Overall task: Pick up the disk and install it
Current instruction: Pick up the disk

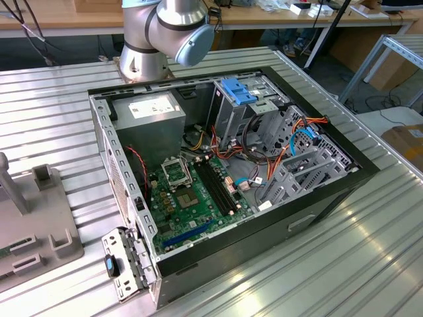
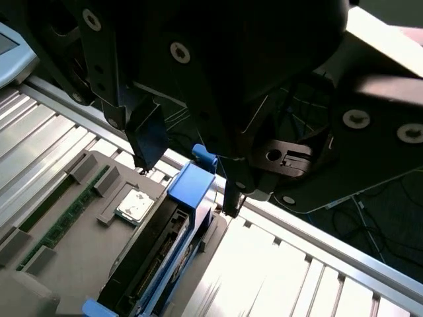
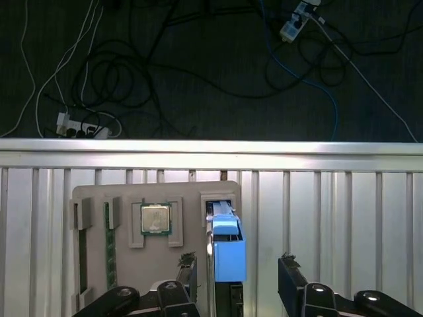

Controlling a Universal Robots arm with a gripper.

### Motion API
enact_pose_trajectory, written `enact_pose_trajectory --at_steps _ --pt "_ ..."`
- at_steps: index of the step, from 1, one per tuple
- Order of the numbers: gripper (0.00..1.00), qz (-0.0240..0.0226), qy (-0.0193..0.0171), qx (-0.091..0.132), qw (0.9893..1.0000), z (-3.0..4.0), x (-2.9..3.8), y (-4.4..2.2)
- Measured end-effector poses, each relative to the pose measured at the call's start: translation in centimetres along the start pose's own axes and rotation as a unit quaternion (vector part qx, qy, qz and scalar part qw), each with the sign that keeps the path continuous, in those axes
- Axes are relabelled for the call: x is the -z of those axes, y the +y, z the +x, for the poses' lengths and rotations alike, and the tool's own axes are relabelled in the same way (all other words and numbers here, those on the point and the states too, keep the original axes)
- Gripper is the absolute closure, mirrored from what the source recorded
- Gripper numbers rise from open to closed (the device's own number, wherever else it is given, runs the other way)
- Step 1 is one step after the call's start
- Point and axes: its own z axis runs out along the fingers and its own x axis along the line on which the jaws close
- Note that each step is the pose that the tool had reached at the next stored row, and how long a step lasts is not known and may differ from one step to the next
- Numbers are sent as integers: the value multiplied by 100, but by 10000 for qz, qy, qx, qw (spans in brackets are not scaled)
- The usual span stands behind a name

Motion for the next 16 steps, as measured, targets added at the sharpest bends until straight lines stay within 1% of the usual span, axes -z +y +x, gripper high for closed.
enact_pose_trajectory --at_steps 5,6,11,12,16 --pt "40 0 0 0 10000 0 -1 0" --pt "40 3 -1 0 10000 0 -15 0" --pt "40 1 0 0 10000 2 -155 -4" --pt "40 1 0 0 10000 2 -164 -5" --pt "40 0 0 0 10000 2 -165 -4"
